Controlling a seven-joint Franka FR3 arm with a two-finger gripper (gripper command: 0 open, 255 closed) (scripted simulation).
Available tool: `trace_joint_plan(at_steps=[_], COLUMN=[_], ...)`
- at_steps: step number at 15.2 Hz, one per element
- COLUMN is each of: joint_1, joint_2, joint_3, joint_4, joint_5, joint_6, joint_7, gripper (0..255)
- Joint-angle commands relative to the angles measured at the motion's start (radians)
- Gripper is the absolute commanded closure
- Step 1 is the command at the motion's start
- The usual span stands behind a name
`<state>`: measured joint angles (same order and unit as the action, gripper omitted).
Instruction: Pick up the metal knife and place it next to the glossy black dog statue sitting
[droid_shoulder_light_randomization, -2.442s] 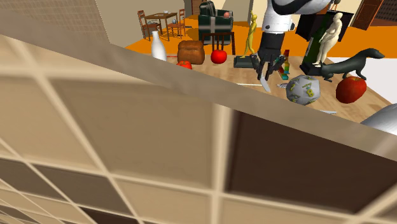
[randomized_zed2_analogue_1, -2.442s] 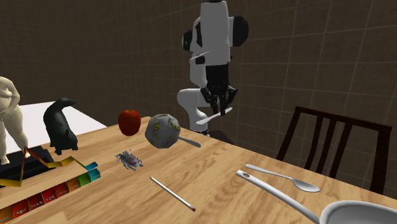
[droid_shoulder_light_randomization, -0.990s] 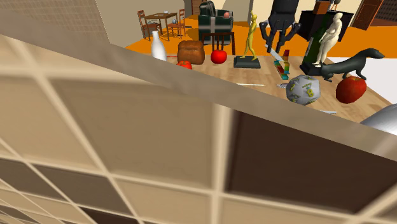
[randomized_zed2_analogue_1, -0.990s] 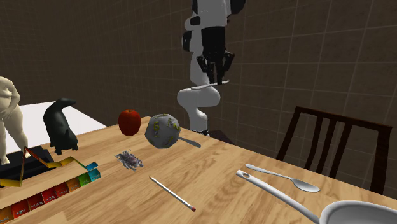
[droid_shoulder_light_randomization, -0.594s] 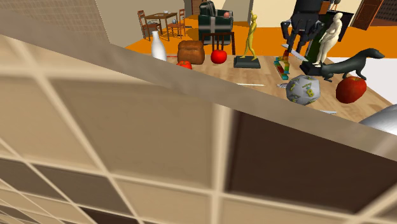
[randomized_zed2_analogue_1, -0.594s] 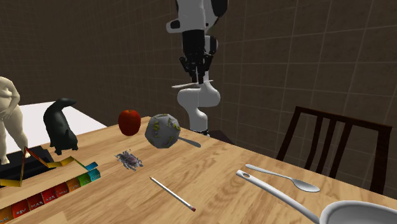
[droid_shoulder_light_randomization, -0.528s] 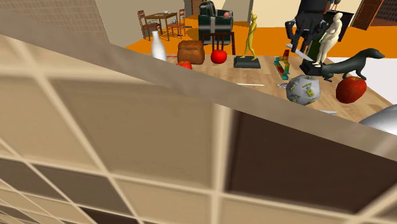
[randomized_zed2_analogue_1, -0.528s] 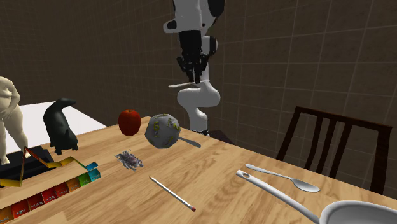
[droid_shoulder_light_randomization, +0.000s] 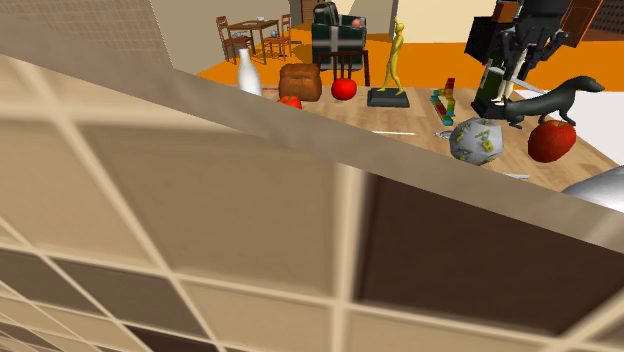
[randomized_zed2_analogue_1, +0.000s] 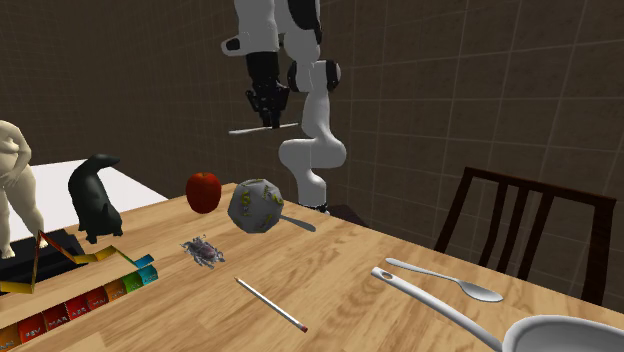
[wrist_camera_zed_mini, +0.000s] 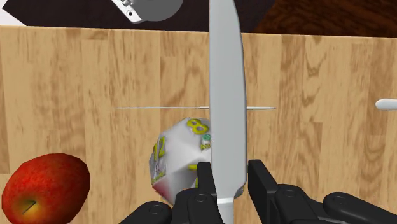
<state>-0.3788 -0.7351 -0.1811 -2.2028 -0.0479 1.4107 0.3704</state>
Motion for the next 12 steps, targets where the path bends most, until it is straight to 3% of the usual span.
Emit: trace_joint_plan(at_steps=[1,12], joint_1=[-0.015,-0.075], joint_2=[-0.020,-0.025], joint_3=[-0.041,-0.276], joint_4=[-0.006,0.062], joint_5=[-0.034,-0.214], joint_6=[-0.013,-0.056], joint_7=[-0.049,-0.314], gripper=[255,255])
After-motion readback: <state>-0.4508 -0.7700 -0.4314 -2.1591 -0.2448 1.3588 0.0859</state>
